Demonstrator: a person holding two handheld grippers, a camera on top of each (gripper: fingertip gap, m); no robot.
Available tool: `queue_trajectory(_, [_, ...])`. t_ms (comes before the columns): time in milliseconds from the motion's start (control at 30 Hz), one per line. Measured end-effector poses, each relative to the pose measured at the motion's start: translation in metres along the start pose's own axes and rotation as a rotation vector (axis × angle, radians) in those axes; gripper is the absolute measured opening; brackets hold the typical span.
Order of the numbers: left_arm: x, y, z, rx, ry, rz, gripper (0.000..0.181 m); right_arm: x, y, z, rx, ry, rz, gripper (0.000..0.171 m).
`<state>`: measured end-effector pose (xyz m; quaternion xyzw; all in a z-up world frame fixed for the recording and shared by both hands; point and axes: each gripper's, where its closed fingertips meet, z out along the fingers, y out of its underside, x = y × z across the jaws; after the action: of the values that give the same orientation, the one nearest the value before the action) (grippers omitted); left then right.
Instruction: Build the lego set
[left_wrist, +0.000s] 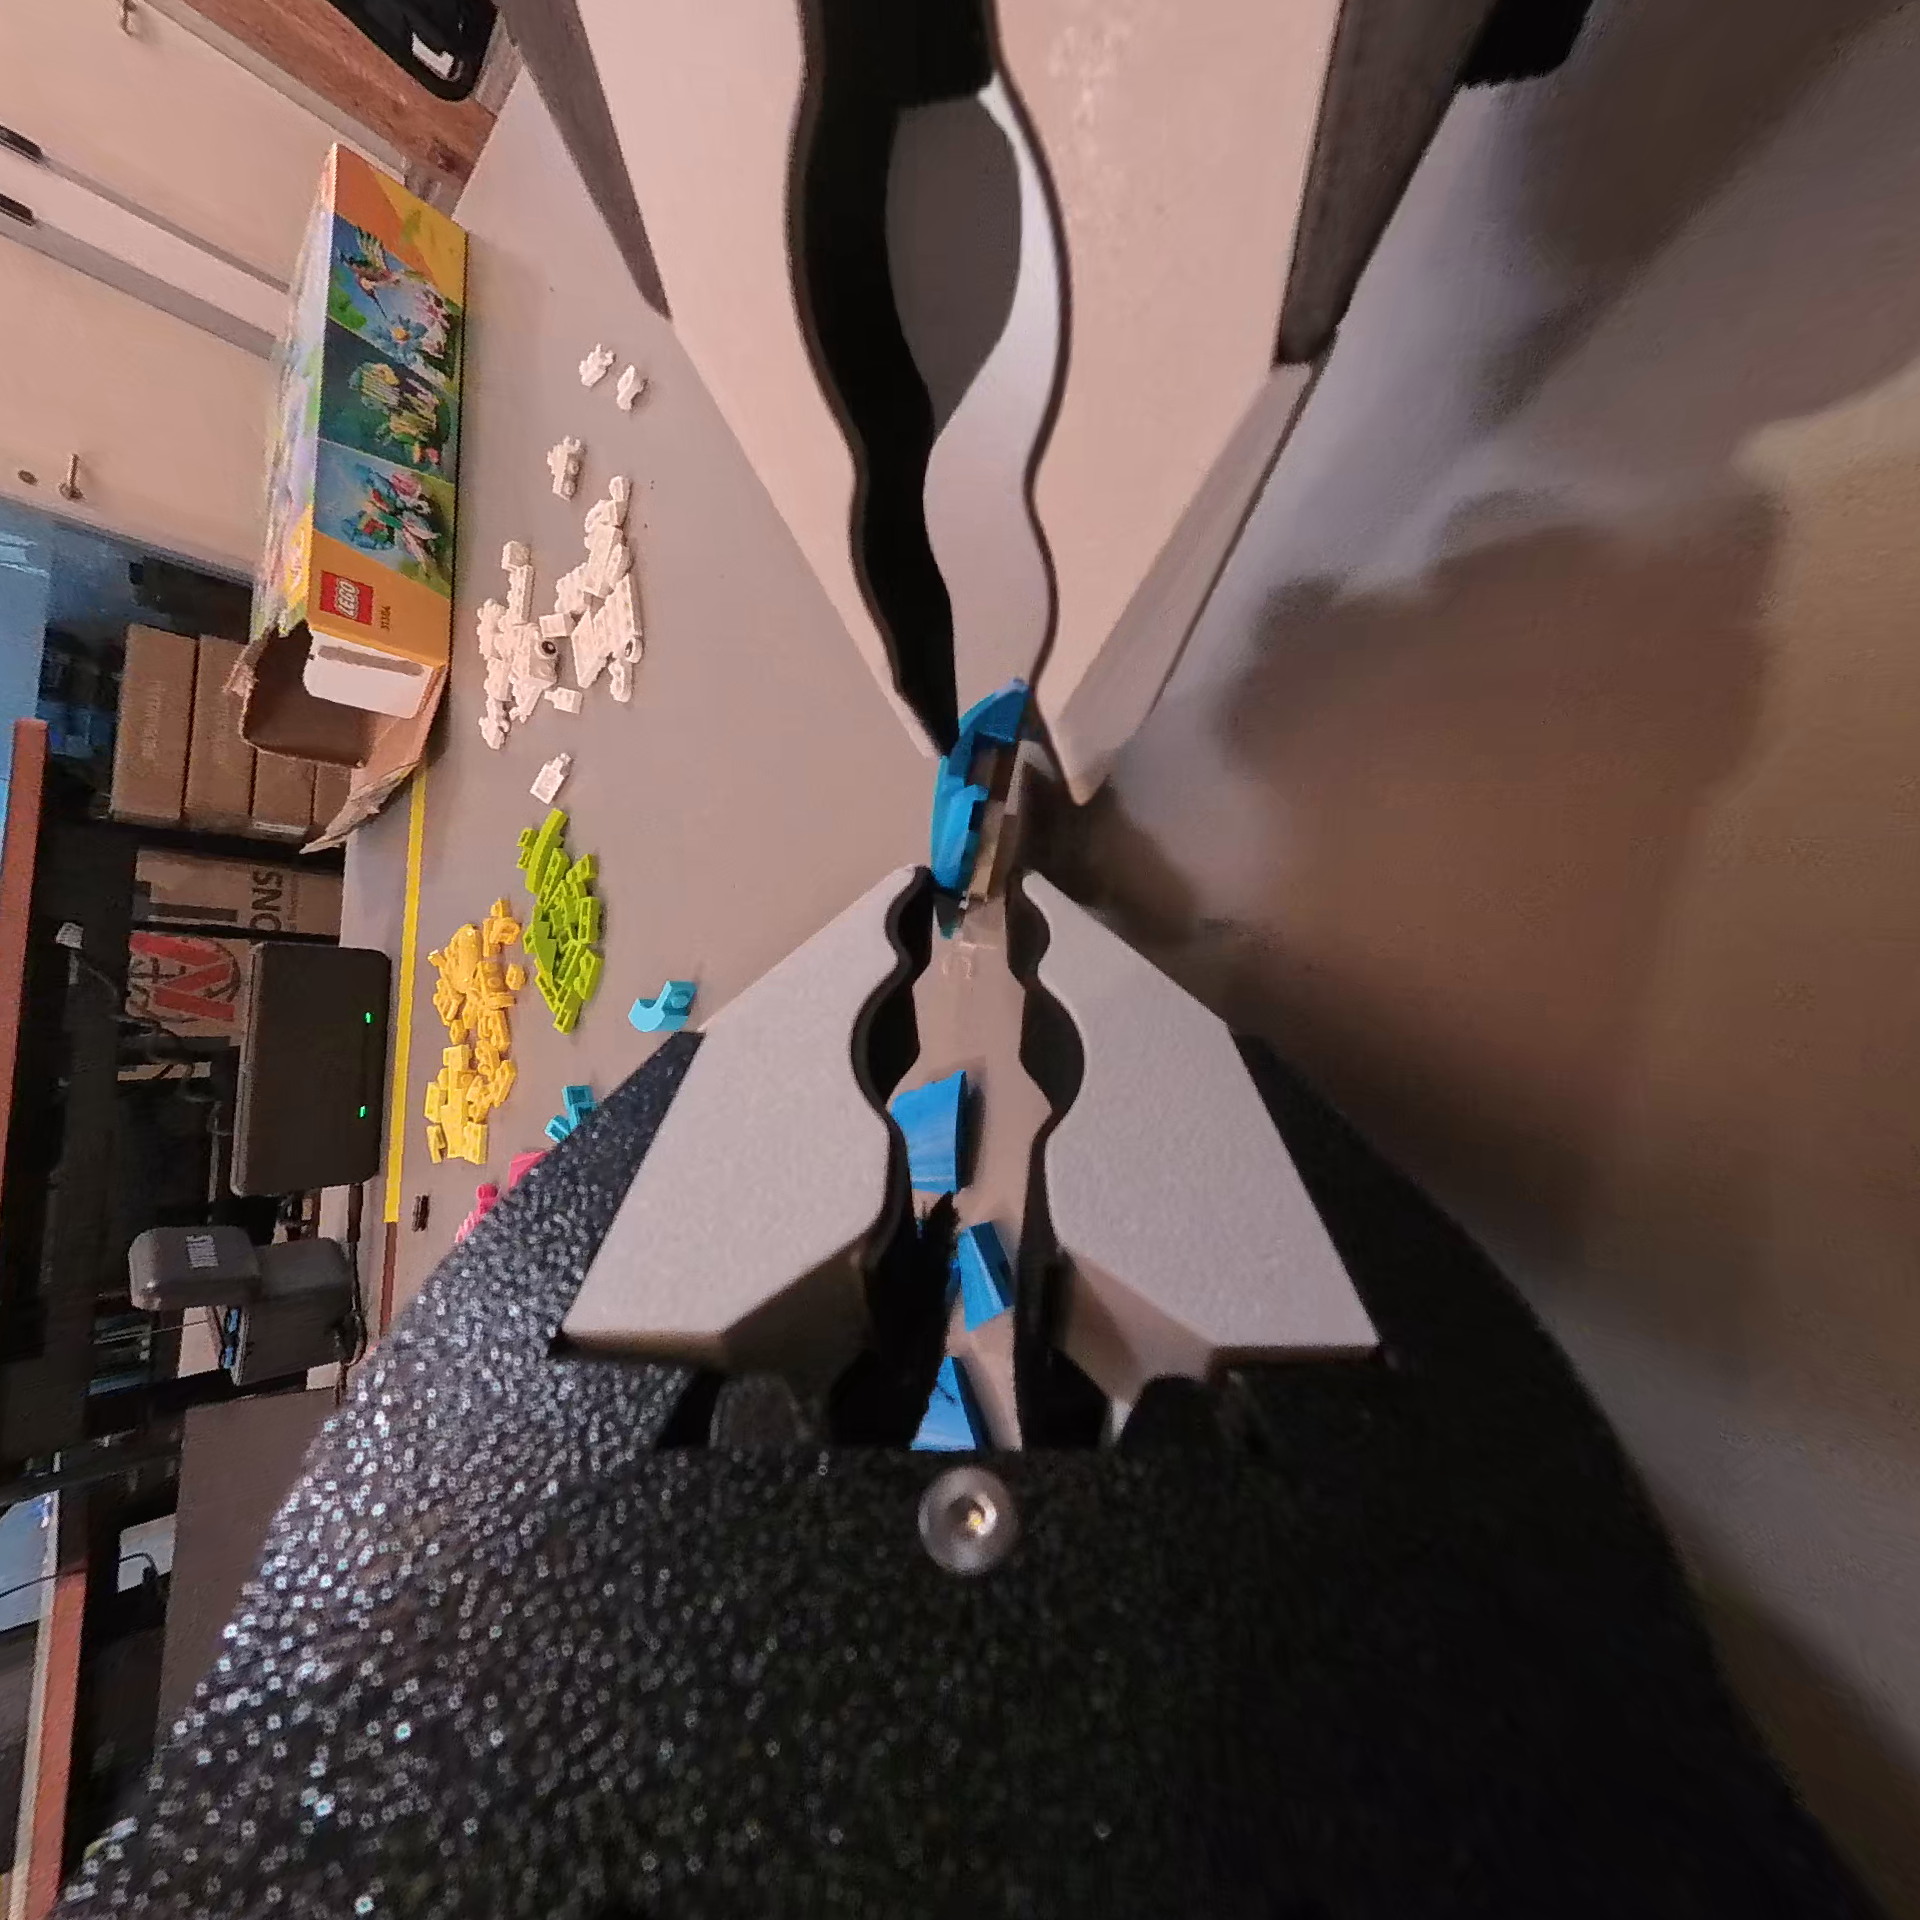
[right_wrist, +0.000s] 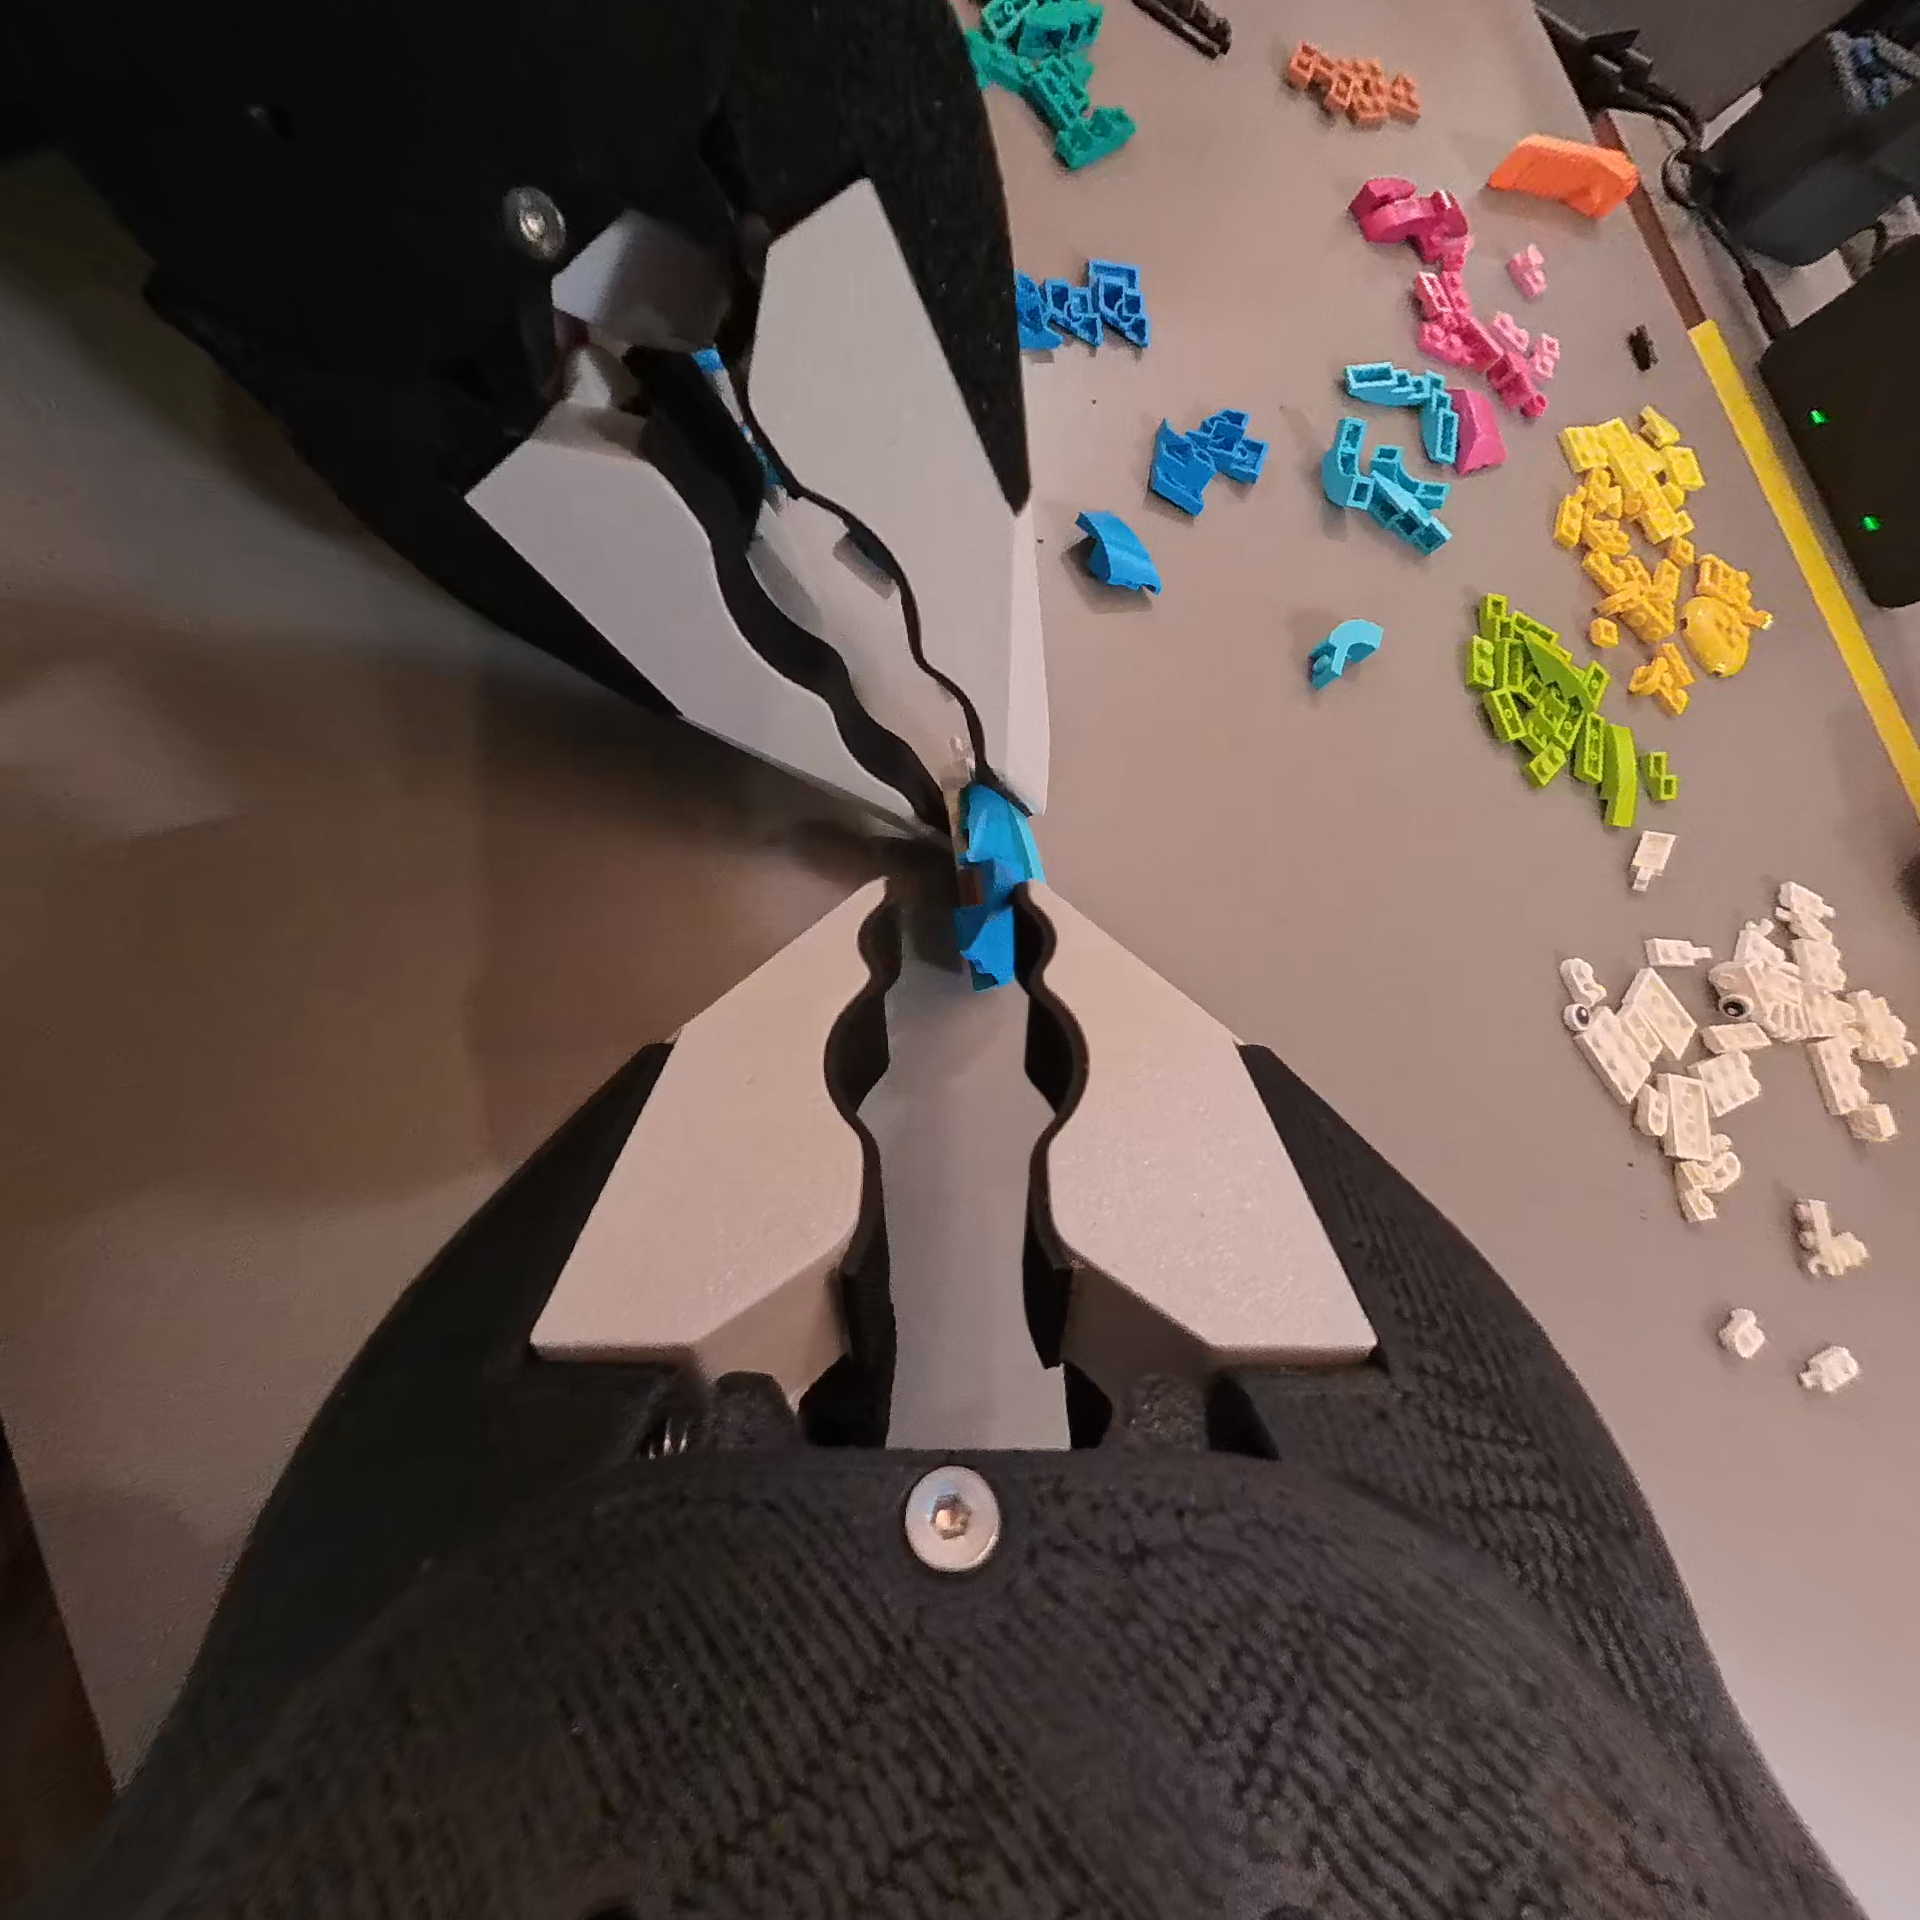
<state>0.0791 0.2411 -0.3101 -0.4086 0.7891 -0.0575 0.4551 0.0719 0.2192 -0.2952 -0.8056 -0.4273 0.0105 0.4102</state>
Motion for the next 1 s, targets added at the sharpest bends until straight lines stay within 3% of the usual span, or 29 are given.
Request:
queue_trajectory(233, [0.0004,0.0009,-0.0003,-0.003,0.009,-0.012,0.012,0.0054,0.0002,0.0038,-0.01,0.034,-0.1,0.01])
queue_trajectory(800, [0.0014,0.001,-0.0015,0.009,0.038,-0.054,0.012,0.0065,-0.0003,0.0065,0.008,0.039,-0.358,0.007])
queue_trajectory(1000, [0.0024,0.0,-0.0016,0.032,0.06,-0.088,0.012,0.0049,-0.0009,0.0049,0.097,0.003,-0.276,0.009])
